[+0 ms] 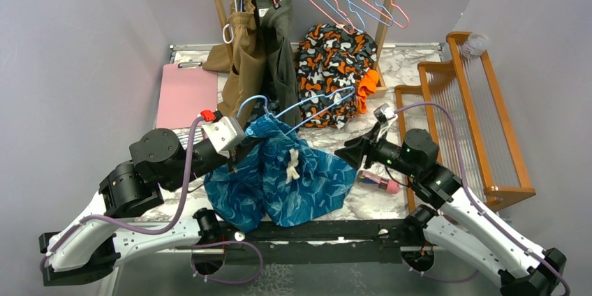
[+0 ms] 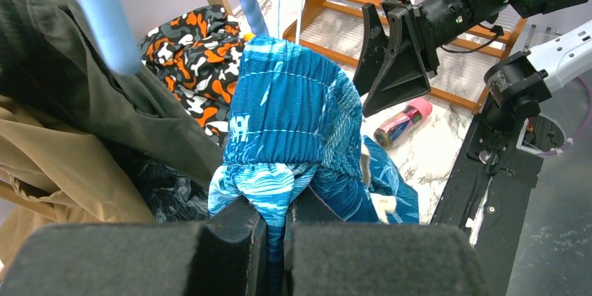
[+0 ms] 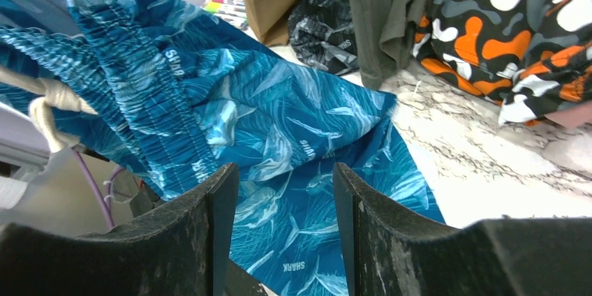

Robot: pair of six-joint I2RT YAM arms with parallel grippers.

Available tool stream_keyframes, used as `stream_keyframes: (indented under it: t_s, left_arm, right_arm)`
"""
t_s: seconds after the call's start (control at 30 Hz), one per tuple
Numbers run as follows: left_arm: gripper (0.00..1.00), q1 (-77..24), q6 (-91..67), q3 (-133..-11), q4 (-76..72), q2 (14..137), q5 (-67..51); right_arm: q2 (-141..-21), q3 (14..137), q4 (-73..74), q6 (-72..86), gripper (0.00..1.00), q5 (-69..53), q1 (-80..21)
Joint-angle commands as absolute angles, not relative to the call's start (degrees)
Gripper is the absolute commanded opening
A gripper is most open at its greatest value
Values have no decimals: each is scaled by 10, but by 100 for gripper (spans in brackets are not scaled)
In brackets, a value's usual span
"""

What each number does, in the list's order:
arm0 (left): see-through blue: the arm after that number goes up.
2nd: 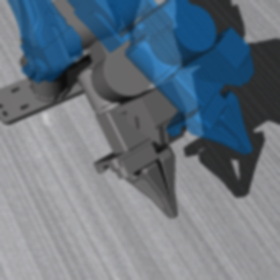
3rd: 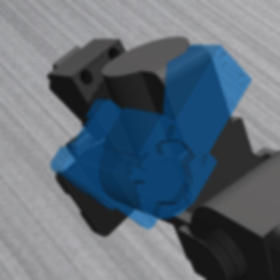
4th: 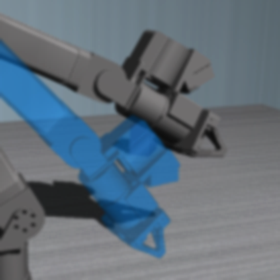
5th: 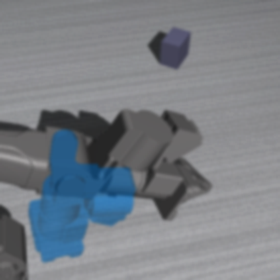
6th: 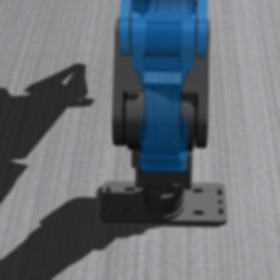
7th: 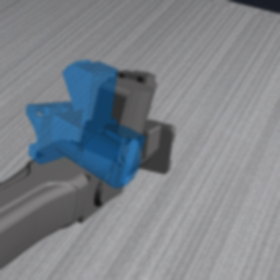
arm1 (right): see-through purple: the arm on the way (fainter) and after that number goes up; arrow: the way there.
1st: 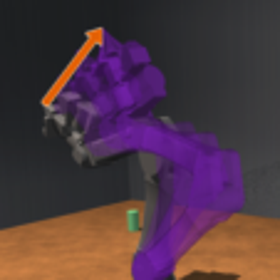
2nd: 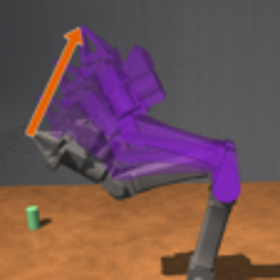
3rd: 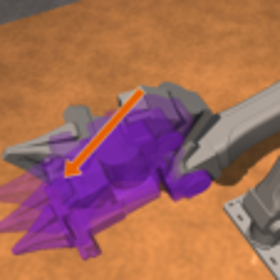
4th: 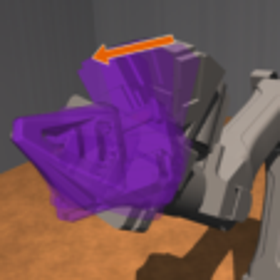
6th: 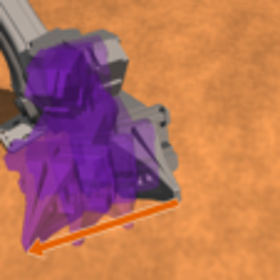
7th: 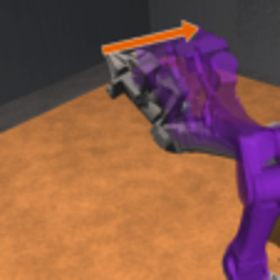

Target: Place the shorts on the hanger

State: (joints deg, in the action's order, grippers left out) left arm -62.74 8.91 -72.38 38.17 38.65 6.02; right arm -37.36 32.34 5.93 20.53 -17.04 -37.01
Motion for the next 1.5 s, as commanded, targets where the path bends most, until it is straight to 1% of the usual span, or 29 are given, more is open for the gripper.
stream_keyframes:
  t_s: [0.0,0.1,0.2,0.43,0.6,0.93,1.2,1.47]
  left_arm:
    - [0,-627,91,-744,341,386,62]
    - [0,-627,92,-742,340,385,73]
    - [0,-626,95,-739,339,387,87]
    - [0,-627,104,-719,324,393,114]
    - [0,-627,108,-713,310,402,125]
    - [0,-627,114,-703,287,411,136]
    - [0,-627,117,-701,283,413,137]
    - [0,-627,114,-697,284,407,135]
  right_arm:
    - [-386,315,1,205,56,-229,-367]
    - [-384,305,-20,207,59,-284,-368]
    - [-377,295,-31,216,60,-313,-368]
    - [-381,281,-38,225,61,-328,-374]
    - [-405,283,-41,217,64,-314,-391]
    - [-442,278,-87,229,64,-207,-438]
    - [-505,290,-110,241,62,-163,-469]
    - [-519,293,-117,247,50,-148,-472]
